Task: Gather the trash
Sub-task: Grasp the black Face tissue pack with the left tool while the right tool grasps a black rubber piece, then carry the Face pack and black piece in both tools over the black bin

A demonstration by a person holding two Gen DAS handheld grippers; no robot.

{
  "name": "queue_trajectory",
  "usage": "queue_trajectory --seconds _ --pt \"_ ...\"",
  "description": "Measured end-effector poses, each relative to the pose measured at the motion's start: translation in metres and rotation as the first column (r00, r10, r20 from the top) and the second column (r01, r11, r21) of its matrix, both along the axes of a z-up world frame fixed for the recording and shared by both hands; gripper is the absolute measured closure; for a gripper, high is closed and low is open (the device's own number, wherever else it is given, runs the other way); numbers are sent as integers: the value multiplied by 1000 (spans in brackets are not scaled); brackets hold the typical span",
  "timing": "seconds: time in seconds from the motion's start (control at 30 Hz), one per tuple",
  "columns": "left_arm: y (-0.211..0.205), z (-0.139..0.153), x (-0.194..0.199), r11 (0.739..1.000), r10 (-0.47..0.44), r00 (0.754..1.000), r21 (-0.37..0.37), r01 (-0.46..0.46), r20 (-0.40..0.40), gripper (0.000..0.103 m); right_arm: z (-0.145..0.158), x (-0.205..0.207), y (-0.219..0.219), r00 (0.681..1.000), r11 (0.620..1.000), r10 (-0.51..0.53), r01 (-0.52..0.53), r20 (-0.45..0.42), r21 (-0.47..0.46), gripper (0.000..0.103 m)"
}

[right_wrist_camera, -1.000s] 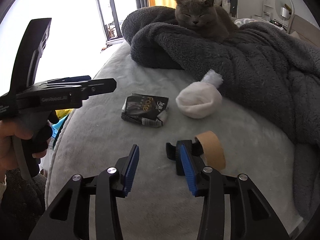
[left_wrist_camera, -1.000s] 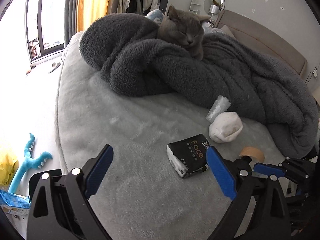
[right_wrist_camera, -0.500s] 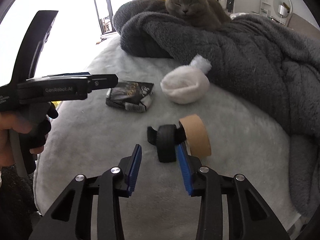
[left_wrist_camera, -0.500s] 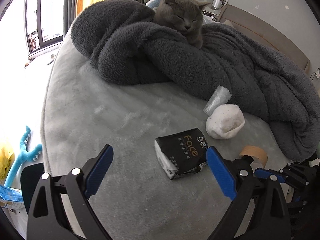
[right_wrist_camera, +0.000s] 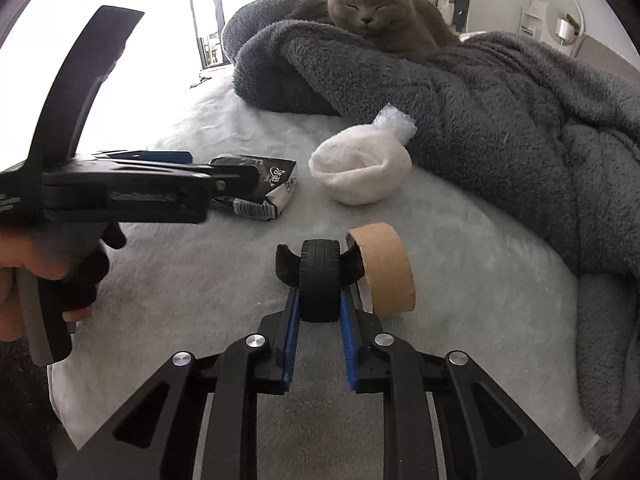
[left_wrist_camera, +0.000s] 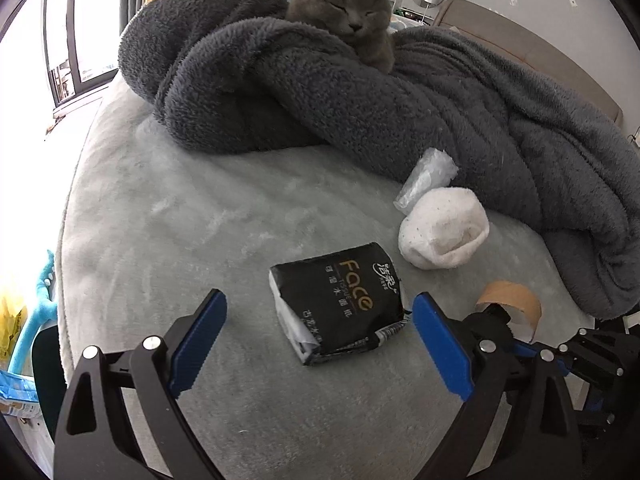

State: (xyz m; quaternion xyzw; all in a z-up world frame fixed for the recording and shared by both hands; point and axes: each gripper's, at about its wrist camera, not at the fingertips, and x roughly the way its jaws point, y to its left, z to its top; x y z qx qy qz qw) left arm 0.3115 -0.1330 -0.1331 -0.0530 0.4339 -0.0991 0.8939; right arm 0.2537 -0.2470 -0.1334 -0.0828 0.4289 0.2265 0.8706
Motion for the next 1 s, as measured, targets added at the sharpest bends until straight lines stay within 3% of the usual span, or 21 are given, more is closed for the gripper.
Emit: queue_trajectory --seconds 0.43,0.67,0.8,1.0 --pt "-20 -10 14 999 18 1000 41 -18 -7 7 22 -14 -25 997 994 -12 4 73 111 83" --pt "-32 -17 19 994 3 1000 106 -1 -15 8 32 -18 -44 995 987 -35 20 94 162 83" --pt "-35 -18 21 992 -9 1000 125 10 -11 19 33 -17 -48 995 986 -43 28 91 165 83" --pt "-33 -16 18 994 -10 1000 112 10 3 22 32 -12 -47 995 984 -53 38 84 173 83"
